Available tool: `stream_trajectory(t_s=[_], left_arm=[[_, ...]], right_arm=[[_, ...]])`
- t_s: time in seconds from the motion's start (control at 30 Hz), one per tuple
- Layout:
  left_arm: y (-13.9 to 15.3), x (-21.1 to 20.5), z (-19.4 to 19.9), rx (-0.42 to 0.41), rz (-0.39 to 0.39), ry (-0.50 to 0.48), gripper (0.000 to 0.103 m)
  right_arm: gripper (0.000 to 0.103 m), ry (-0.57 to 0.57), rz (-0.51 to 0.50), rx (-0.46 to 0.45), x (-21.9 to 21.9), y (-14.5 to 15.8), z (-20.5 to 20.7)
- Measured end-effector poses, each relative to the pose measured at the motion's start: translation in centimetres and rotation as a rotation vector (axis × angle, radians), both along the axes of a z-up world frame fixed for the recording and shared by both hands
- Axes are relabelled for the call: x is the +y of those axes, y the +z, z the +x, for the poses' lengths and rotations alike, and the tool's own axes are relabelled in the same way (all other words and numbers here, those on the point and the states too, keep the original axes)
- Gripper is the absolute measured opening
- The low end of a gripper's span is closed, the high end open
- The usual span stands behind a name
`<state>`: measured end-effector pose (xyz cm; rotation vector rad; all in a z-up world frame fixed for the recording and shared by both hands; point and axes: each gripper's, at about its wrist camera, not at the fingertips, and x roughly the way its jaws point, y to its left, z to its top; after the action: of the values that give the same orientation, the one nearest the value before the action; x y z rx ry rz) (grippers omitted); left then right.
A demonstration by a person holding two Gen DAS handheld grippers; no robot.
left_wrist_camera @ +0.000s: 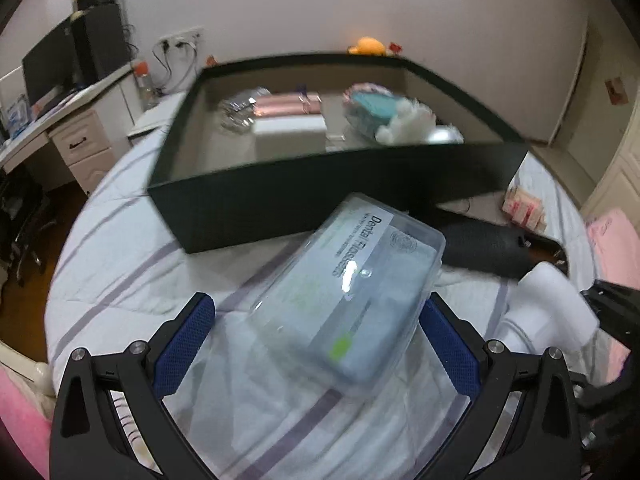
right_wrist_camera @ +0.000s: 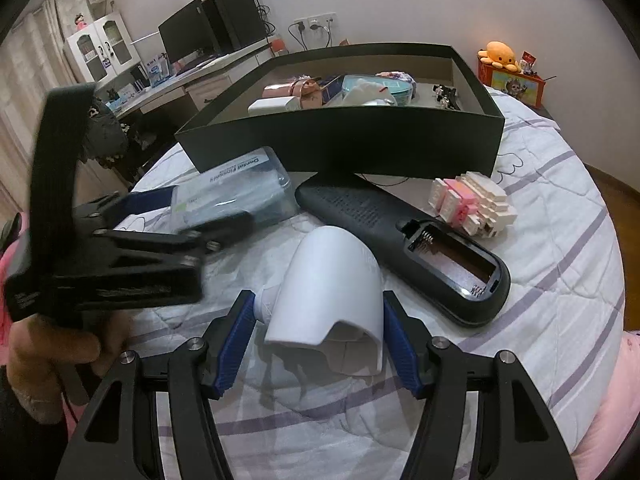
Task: Organize rigid objects
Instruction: 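Grasp the white hair dryer with the right tool while the left tool grasps the dental flosser box, then carry the dryer and flosser box into the black box and open both tools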
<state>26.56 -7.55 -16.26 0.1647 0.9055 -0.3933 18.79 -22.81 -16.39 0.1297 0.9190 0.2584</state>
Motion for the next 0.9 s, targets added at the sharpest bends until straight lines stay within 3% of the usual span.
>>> stream_trajectory(t_s=[0.13, 0.27, 0.53, 0.9], left_arm=[[0.0, -0.2, 0.4, 0.028, -0.048, -0.041, 0.08], [0.0, 0.1, 0.0, 0.034, -0.069, -0.033, 0.074], [0.6, 1.7, -1.4, 0.033, -0.133, 0.028, 0.068], [2.1, 3.6, -3.7, -0.018, -0.141, 0.075, 0.067]], right_arm=[[0.063, -0.003, 0.006, 0.002, -0.1, 0.0, 0.0], [0.063, -0.007, 0.008, 0.002, 0.0, 0.0, 0.0], [0.063, -0.008, 0.019, 0.002, 0.0, 0.1, -0.4], [0.063, 0.002, 0.031, -0.018, 0.3, 1.0, -1.4]])
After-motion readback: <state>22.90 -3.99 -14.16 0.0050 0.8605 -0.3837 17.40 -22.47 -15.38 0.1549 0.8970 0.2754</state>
